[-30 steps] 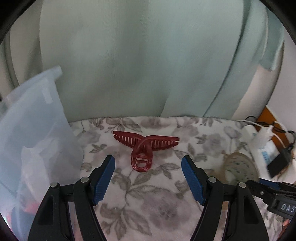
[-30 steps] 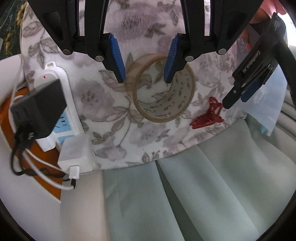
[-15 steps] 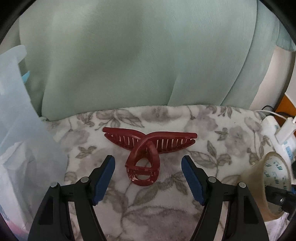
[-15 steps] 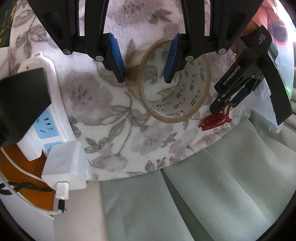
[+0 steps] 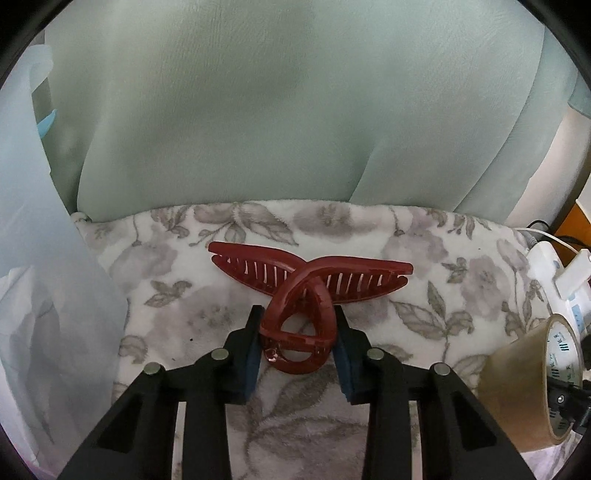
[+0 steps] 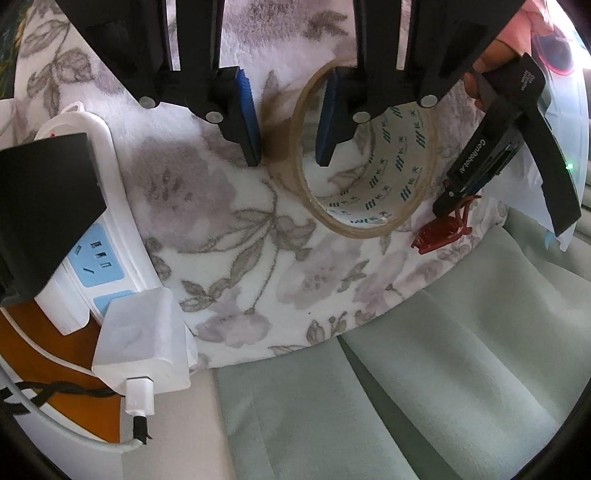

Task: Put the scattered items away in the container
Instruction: 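Grasp the red claw clip with left tool while right tool grips the tape roll rim, then lift and carry the red clip with left tool while right tool carries the tape roll to the box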

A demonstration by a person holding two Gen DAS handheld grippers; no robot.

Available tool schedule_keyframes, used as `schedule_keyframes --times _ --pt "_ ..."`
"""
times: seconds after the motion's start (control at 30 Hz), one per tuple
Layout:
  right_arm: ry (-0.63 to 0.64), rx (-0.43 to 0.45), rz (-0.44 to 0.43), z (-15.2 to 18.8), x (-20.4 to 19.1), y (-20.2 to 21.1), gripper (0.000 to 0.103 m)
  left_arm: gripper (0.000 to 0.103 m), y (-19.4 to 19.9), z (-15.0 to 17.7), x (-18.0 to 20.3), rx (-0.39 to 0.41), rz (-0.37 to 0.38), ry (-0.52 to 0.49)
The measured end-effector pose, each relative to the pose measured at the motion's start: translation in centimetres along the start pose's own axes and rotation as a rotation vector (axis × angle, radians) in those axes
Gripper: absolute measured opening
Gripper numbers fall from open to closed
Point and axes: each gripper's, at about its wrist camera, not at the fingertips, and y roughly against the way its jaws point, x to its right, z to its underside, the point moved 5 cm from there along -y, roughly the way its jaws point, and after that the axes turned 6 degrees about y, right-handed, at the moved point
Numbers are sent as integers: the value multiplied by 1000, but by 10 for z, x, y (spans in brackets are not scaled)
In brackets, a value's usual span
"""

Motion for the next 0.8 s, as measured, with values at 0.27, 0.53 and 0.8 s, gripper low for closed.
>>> schedule_keyframes --times 0.27,0.53,0.8 --pt "-24 -12 -27 13 1 9 15 36 19 10 3 -12 39 -7" --pt "-48 -18 -53 27 0 22 15 36 56 24 -7 -27 61 29" --pt "-54 29 -72 45 -12 68 15 35 112 29 17 11 103 52"
